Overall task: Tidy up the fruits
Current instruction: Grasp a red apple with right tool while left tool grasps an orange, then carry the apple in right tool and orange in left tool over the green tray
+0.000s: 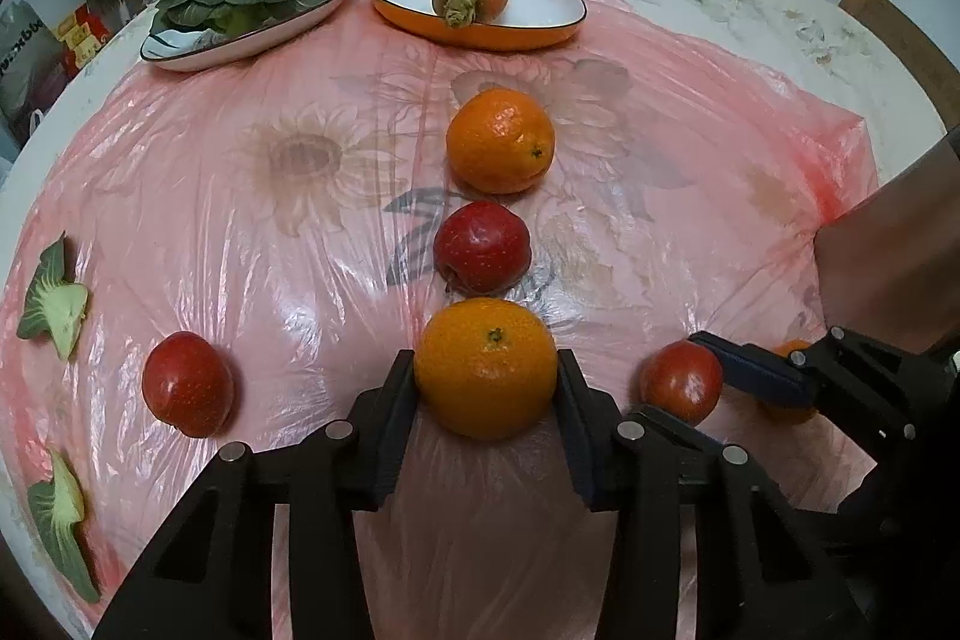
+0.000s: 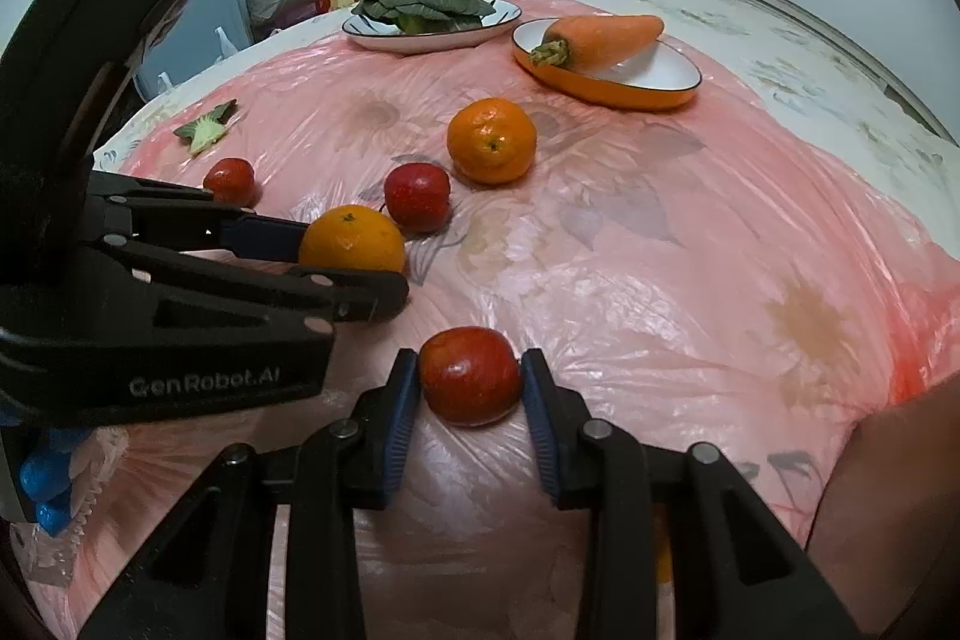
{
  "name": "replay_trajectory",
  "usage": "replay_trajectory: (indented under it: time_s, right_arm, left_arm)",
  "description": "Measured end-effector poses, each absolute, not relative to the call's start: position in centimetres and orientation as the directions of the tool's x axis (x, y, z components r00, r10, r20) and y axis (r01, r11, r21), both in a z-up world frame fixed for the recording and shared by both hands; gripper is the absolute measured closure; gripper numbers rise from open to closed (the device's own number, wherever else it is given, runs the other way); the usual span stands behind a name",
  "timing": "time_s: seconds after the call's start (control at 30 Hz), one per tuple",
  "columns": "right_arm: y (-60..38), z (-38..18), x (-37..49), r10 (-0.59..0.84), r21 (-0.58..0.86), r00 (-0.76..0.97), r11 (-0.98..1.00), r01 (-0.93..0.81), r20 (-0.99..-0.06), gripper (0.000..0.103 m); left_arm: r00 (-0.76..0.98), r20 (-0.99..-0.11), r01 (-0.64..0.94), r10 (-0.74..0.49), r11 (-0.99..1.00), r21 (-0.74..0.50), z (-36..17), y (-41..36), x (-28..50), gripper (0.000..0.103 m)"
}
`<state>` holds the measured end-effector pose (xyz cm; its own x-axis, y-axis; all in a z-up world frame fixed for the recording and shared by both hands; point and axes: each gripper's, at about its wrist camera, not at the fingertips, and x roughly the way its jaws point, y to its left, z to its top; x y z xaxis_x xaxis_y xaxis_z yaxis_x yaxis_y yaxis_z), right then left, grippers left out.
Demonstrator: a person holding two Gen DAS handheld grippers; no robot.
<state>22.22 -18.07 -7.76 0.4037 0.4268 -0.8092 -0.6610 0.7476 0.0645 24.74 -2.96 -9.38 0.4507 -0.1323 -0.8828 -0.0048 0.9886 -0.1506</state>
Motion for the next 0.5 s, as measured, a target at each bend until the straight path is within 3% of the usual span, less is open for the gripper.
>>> replay_trajectory:
  time_s: [0.5]
  right_arm:
    - [-19.8, -6.7, 20.0, 0.436, 0.103, 0.417, 0.779, -0.618, -0.797, 0.074]
  left_arm:
    - [0.474, -0.866, -0.008, -0.160, 0.983, -0.186, -8.2, -2.5, 22.7, 0.065]
